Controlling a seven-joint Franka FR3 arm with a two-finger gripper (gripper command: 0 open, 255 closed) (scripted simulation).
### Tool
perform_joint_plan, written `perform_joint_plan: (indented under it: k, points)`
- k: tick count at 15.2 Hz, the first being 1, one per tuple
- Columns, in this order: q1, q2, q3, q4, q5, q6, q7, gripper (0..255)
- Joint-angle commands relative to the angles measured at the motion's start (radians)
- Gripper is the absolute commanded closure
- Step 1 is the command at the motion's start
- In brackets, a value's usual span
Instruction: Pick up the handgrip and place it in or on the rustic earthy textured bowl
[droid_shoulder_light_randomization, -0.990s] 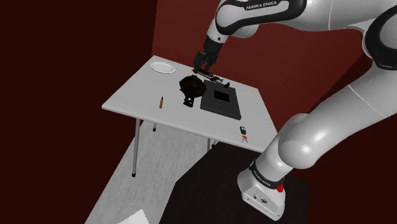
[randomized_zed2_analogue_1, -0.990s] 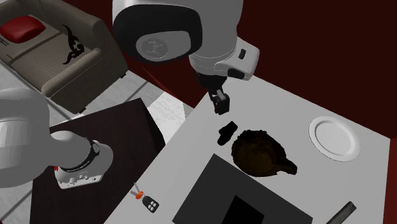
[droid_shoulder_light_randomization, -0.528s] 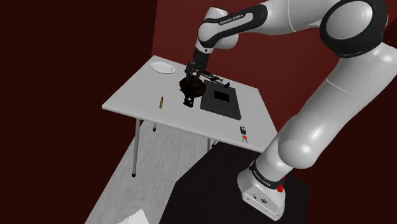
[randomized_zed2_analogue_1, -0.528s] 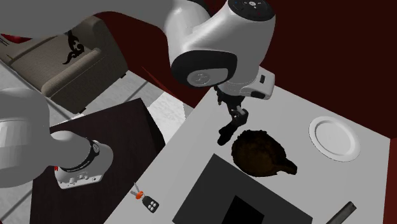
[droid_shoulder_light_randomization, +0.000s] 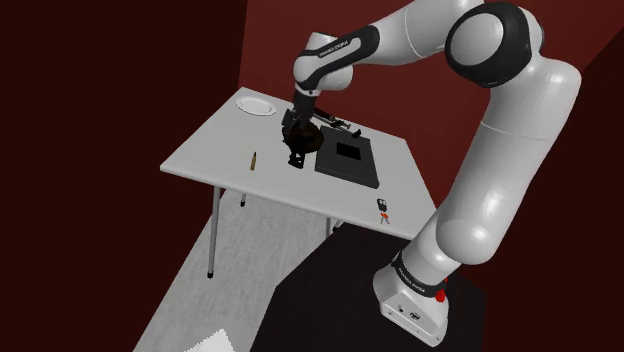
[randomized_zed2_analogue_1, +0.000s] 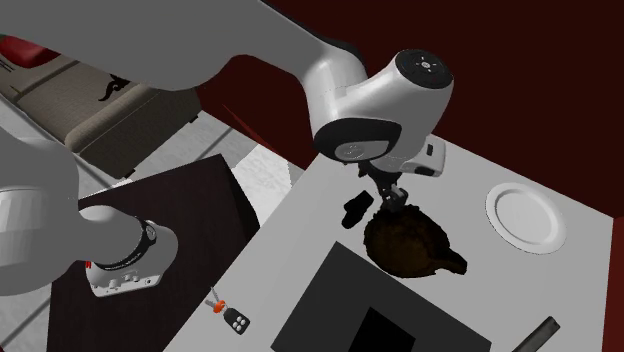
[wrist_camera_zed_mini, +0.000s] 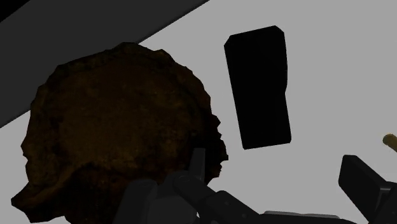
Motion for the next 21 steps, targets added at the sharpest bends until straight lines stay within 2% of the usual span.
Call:
perform_joint_plan:
  k: [1,4,12,13,21]
  points:
    - [-0.002,0.021,0.002,-0.003,0.006,0.024,-0.005,0]
    - [-0.006,0.054,0.006,-0.011,0.018,0.064,-0.013,0]
    - [-0.006,0.054,0.006,-0.011,0.018,0.064,-0.013,0]
    - [-0.006,0.054,0.006,-0.011,0.018,0.064,-0.013,255]
    - [-0.006,0.054,0.006,-0.011,0.018,0.064,-0.012,255]
